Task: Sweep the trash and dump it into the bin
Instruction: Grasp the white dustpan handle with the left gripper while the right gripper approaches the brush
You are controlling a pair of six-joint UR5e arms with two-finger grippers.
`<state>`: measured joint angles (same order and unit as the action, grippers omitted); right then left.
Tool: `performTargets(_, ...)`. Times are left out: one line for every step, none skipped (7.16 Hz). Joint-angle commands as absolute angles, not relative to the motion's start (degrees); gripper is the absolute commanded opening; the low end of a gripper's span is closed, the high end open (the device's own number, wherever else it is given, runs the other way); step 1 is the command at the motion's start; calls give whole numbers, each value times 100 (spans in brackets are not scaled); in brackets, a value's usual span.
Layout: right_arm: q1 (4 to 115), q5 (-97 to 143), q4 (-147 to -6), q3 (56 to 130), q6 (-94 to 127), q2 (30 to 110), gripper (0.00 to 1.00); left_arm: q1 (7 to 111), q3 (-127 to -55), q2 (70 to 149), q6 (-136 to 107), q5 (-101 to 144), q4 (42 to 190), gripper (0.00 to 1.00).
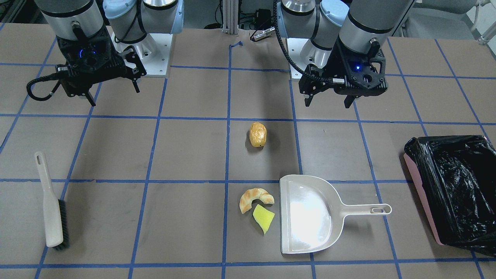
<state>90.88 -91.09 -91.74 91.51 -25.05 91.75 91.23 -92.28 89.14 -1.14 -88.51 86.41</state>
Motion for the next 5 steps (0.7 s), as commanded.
performTargets(9097, -9149, -9210, 9123, -2522, 9211, 100, 9132, -9229, 8921, -114, -8859, 8640, 100)
performTargets(9097, -9236, -9220, 9132, -2531, 9194, 100, 9080, -9229, 8930, -27, -8842, 8640, 100)
performTargets(9097, -9394, -9281, 9123, -2540, 9193, 100, 9053, -9229, 9017, 905, -8868, 8561, 100)
performTargets(9088, -9361, -9290, 9123, -2540, 9193, 100, 8940, -9255, 9131, 1488, -8868, 8326, 100)
performTargets(9088, -9317, -9325, 9140, -2497, 9167, 100, 8686, -9255, 9315, 2138, -8859, 8323, 100)
